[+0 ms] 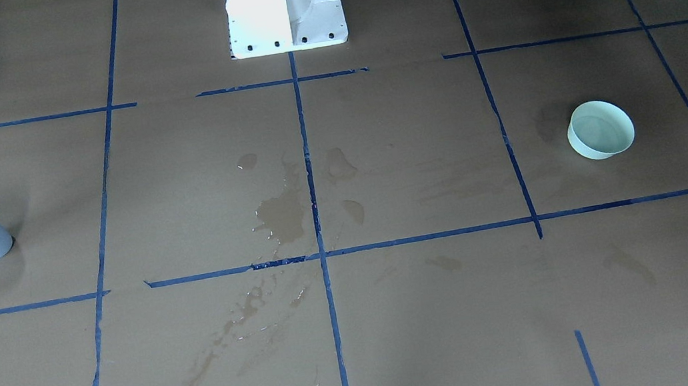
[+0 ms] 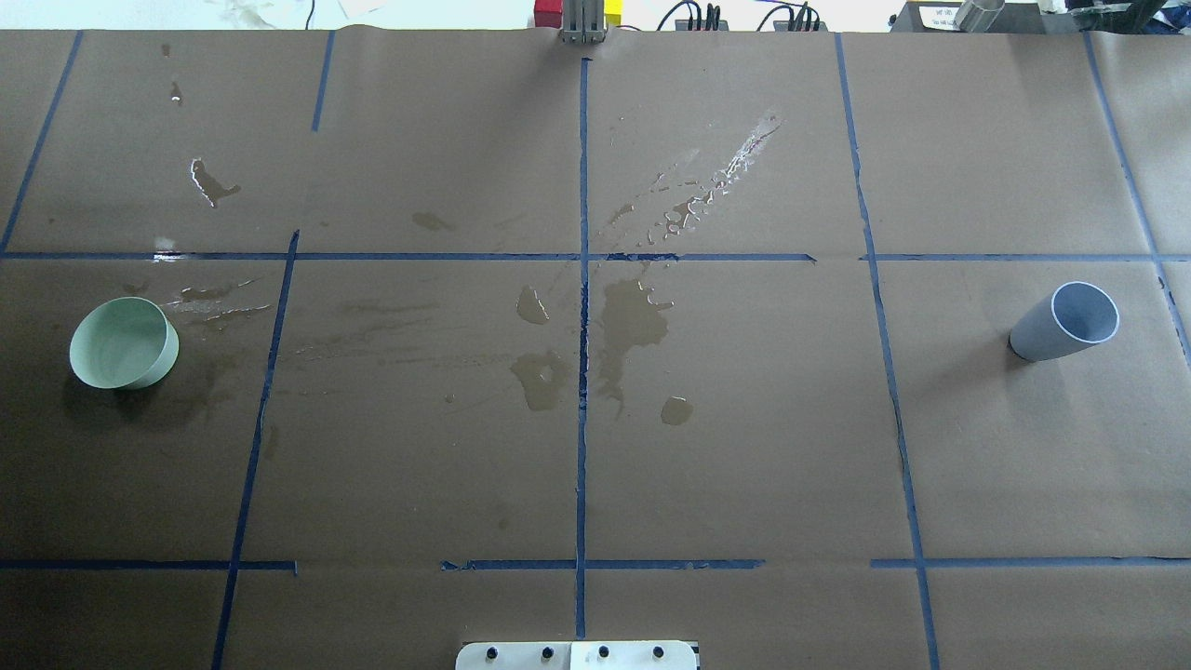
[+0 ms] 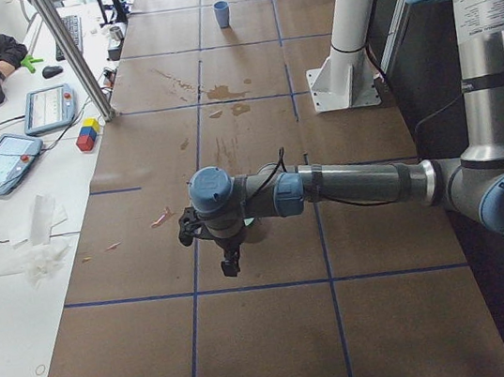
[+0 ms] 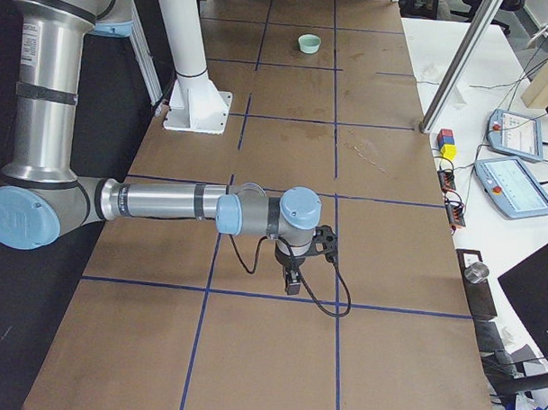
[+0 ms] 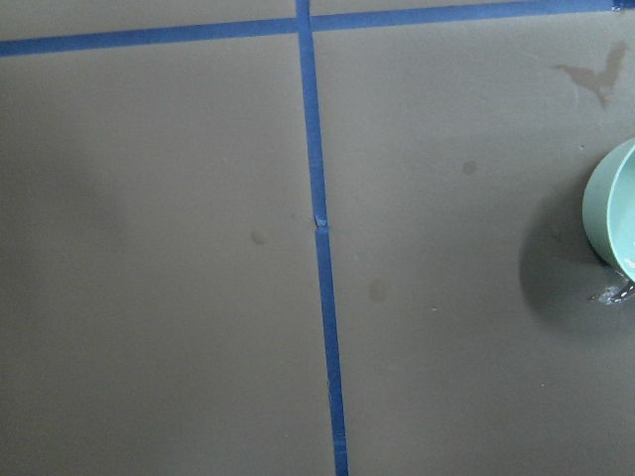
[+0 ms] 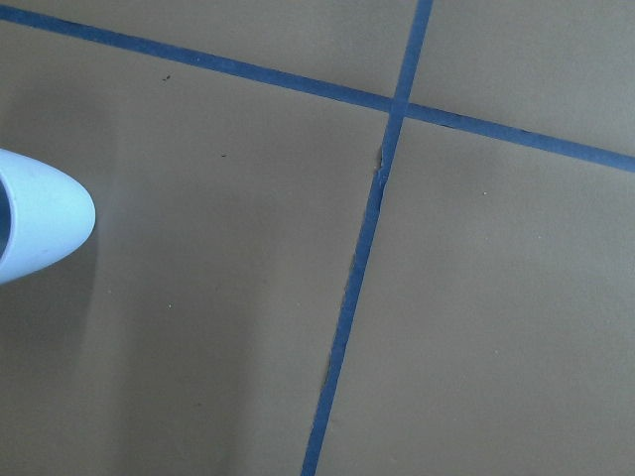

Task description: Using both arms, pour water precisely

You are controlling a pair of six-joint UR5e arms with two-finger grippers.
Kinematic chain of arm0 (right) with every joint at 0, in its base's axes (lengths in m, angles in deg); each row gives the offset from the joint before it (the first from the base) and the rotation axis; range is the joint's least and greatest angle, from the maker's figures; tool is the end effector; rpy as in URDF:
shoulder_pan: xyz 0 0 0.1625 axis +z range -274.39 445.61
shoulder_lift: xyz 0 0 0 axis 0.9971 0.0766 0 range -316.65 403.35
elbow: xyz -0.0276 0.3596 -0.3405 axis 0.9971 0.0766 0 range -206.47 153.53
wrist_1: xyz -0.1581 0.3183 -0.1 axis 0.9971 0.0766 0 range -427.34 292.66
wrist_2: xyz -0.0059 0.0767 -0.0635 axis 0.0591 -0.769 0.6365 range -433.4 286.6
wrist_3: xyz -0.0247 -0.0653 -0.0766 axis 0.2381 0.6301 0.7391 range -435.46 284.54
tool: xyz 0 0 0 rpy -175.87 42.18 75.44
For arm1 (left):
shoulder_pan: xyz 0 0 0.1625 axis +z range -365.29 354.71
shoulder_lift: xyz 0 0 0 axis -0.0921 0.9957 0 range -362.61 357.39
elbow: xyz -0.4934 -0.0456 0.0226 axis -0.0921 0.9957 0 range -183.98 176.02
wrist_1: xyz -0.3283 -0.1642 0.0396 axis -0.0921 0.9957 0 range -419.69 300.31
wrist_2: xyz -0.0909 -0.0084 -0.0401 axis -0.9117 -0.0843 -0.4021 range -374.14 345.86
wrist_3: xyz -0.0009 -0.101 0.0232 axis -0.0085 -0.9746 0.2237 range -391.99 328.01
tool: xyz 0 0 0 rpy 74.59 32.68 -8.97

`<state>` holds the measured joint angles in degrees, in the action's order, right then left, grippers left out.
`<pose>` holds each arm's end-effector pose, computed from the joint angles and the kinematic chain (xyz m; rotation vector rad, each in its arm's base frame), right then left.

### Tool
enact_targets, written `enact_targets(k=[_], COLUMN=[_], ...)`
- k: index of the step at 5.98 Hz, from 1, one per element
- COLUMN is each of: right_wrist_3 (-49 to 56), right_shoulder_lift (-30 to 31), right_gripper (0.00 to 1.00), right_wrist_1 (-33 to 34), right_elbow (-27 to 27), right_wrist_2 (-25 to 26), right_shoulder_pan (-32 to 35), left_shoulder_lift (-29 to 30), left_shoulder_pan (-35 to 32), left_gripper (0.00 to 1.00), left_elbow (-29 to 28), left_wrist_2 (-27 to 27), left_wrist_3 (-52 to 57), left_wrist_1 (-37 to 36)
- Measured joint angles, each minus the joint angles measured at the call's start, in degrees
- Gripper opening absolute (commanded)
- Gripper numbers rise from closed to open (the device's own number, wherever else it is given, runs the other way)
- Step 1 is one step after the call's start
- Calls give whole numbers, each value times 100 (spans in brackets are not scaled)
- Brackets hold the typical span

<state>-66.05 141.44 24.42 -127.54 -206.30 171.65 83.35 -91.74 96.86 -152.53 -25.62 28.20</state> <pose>0.0366 -0.3788 0.7094 0.0558 -0.7486 -0.2301 -0.0302 -0.4146 0.6769 0.0981 0.8433 0.1972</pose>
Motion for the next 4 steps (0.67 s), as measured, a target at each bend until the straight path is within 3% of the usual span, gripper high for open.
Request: enact_targets(k=[2, 4], right_wrist_3=[0, 0], right_shoulder_lift=[-1, 2], right_gripper=[100, 100], right_wrist_1=[-1, -1], right_elbow=[-1, -1], right_wrist_2=[0, -2], right_shoulder_pan=[0, 0], left_shoulder_lift=[57, 32], left_shoulder_pan=[158, 873], left_gripper=[100, 100], left_elbow=[-20, -118], left_wrist_2=[-79, -96], left_wrist_3=[-185, -1764], left_wrist_1=[484, 1188])
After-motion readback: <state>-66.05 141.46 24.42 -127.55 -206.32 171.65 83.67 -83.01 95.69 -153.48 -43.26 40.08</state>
